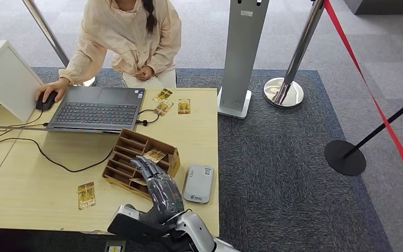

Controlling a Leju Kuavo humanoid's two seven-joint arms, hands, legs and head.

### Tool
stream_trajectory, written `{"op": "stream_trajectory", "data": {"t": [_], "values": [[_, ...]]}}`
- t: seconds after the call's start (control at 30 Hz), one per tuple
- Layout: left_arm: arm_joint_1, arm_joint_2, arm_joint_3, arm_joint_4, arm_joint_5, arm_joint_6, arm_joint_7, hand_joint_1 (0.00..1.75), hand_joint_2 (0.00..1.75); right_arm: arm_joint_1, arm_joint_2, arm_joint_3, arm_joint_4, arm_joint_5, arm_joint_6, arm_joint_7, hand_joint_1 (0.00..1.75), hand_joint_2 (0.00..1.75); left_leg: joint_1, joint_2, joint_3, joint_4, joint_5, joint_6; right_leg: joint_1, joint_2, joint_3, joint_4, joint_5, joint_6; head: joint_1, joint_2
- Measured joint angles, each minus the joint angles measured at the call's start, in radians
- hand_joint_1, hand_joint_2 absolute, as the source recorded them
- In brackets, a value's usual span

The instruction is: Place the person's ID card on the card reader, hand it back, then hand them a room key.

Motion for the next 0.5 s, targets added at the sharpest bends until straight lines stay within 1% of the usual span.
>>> {"op": "stream_trajectory", "data": {"t": [0.17,0.3,0.5], "values": [[0.0,0.0,0.0,-0.001,0.0,0.0,0.003,0.0,1.75,-0.003,0.002,0.006,0.016,-0.002,-0.011,0.001,0.26,1.75,0.0,0.0,0.0,0.0,0.0,0.0,0.0,0.0,0.0,0.0,0.0,0.0,0.0,0.0],[-0.001,0.0,0.0,-0.004,-0.001,0.0,0.007,0.0,1.75,-0.003,0.003,0.007,0.034,-0.013,-0.032,-0.028,0.26,1.75,0.0,0.0,0.0,0.0,0.0,0.0,0.0,0.0,0.0,0.0,0.0,0.0,0.0,0.0],[-0.001,0.0,0.0,-0.005,-0.001,0.0,0.011,0.0,1.75,-0.004,0.008,0.007,0.058,-0.021,-0.035,-0.043,0.33,1.75,0.0,0.0,0.0,0.0,0.0,0.0,0.0,0.0,0.0,0.0,0.0,0.0,0.0,0.0]]}}
